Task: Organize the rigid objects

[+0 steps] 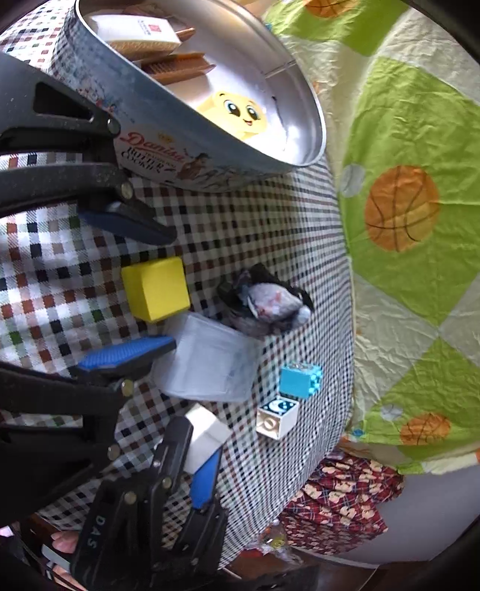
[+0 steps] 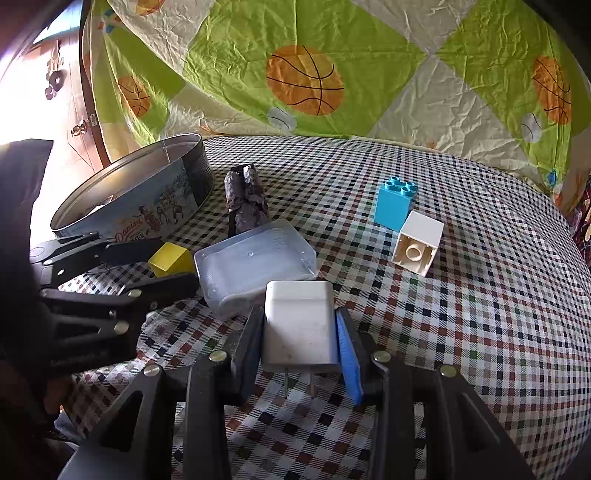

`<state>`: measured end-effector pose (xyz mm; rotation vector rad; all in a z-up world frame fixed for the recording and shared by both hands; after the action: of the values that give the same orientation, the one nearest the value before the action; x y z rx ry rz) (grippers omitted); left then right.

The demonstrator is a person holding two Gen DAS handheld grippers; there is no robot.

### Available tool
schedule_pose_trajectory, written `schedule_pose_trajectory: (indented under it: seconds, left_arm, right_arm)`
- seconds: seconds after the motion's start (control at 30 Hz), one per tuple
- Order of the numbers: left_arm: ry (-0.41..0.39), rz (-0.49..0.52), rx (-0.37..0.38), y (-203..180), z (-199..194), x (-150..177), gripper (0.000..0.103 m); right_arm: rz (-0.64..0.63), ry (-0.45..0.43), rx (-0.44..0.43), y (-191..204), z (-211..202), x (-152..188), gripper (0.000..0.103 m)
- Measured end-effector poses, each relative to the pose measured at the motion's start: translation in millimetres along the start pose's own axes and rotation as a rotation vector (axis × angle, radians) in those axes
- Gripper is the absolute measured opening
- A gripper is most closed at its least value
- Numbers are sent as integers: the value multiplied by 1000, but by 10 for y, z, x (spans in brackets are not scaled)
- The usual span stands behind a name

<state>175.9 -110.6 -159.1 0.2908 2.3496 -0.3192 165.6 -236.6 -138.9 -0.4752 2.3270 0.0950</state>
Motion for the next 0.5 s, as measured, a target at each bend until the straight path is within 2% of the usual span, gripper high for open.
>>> schedule_pose_trajectory:
  seconds: [0.1,0.5]
  left_arm:
    - [9,-28,14,30,30,9,28]
    - [-87,16,-82,57,-146,-74,27]
  right_arm:
    - [3,-6,9,-11,-3,-10,40]
    - [48,-80,93,-160,-102,-61,40]
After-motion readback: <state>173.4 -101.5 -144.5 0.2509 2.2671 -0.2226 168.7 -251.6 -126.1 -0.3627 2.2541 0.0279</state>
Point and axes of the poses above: each gripper's, at about its wrist camera, not at the fingertips, and z roughly the way its jaws point, y to its left, x to its underside, the point moved 10 cm from there along z, roughly the way its jaws point, and after that the axes turned 8 degrees about x, right-handed, at the moved point
